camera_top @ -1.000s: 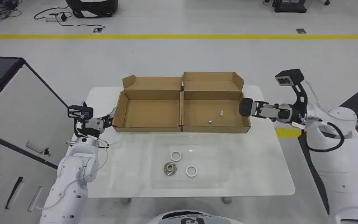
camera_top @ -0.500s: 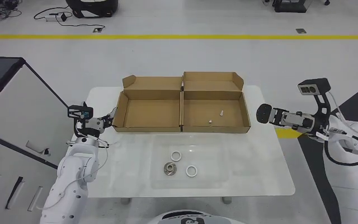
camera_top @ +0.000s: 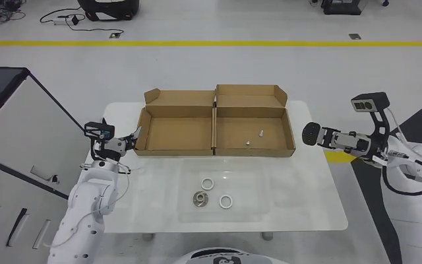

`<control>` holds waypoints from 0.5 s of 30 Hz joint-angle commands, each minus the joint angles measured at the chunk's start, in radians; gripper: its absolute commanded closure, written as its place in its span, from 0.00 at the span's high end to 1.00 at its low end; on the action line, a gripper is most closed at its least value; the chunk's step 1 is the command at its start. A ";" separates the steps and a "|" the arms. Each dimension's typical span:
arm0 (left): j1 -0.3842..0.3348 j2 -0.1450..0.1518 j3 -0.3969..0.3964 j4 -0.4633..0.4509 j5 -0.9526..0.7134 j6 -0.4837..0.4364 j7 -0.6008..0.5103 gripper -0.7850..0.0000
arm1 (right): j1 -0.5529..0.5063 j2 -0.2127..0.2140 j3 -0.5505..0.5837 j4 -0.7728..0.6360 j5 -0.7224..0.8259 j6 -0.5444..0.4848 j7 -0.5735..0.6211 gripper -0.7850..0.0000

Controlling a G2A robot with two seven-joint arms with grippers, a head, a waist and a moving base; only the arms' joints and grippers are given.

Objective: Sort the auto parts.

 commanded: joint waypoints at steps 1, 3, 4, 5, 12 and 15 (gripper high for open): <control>-0.002 0.003 0.003 -0.064 0.032 -0.044 -0.078 1.00 | 0.000 0.000 0.000 0.000 0.000 0.000 0.000 1.00; -0.007 0.005 0.006 -0.123 0.035 -0.084 -0.156 1.00 | 0.000 0.000 0.000 0.000 0.000 0.000 0.000 1.00; -0.012 0.007 0.009 -0.154 0.037 -0.107 -0.196 1.00 | 0.000 0.000 0.000 0.000 0.000 0.000 0.000 1.00; -0.019 0.008 0.013 -0.185 0.040 -0.137 -0.239 1.00 | 0.000 0.000 0.000 0.000 0.000 0.000 0.000 1.00; -0.134 0.019 0.084 -0.303 0.057 -0.362 -0.587 1.00 | 0.000 0.000 0.000 0.000 0.000 0.000 0.000 1.00; -0.215 0.021 0.145 -0.302 0.037 -0.463 -0.699 1.00 | 0.000 0.000 0.000 0.000 0.000 0.000 0.000 1.00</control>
